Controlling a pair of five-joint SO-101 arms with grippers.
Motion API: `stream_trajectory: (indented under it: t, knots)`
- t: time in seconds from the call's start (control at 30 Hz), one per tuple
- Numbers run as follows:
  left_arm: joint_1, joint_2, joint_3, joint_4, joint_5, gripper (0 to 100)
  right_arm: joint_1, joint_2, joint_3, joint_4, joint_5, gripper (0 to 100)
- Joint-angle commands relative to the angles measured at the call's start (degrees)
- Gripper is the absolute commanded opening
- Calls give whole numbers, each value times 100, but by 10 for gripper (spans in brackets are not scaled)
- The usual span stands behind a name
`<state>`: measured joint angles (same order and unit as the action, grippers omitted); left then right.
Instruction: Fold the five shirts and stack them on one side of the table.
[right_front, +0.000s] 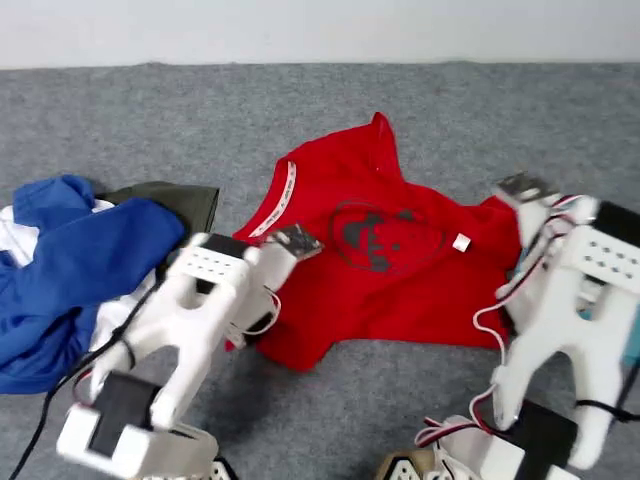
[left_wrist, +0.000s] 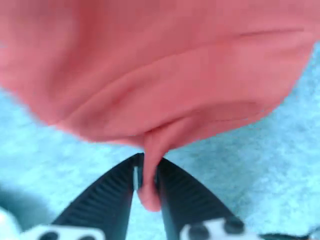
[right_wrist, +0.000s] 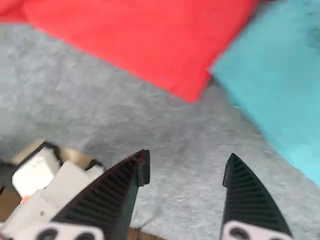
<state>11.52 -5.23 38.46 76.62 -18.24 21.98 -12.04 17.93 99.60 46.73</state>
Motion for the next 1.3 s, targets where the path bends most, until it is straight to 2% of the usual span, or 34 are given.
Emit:
stream_trajectory:
  t: [0.0, 0.17, 0.63, 0.77, 0.87, 1.1, 1.27]
  knots:
    - [-642, -642, -154, 97, -44, 13, -338, -312, 536, -488, 70, 249]
    - [-1213, -607, -655, 352, -44, 13, -901, -321, 1424, -1613, -158, 285]
    - [-1204, 598, -1543, 554, -18, 13, -1754, 857, 1723, -2765, -651, 303]
    - [-1213, 686, -1569, 554, -35, 13, -1727, 1332, 1714, -3055, -809, 302]
    - [-1240, 712, -1569, 554, -44, 13, -1640, 1640, 1697, -3134, -782, 255]
    - [-1231, 668, -1569, 554, -44, 13, -1648, 2141, 1486, -3125, -774, 72]
    - [-1231, 659, -1859, 782, -26, 13, -1604, 1868, 1301, -2897, -686, 26]
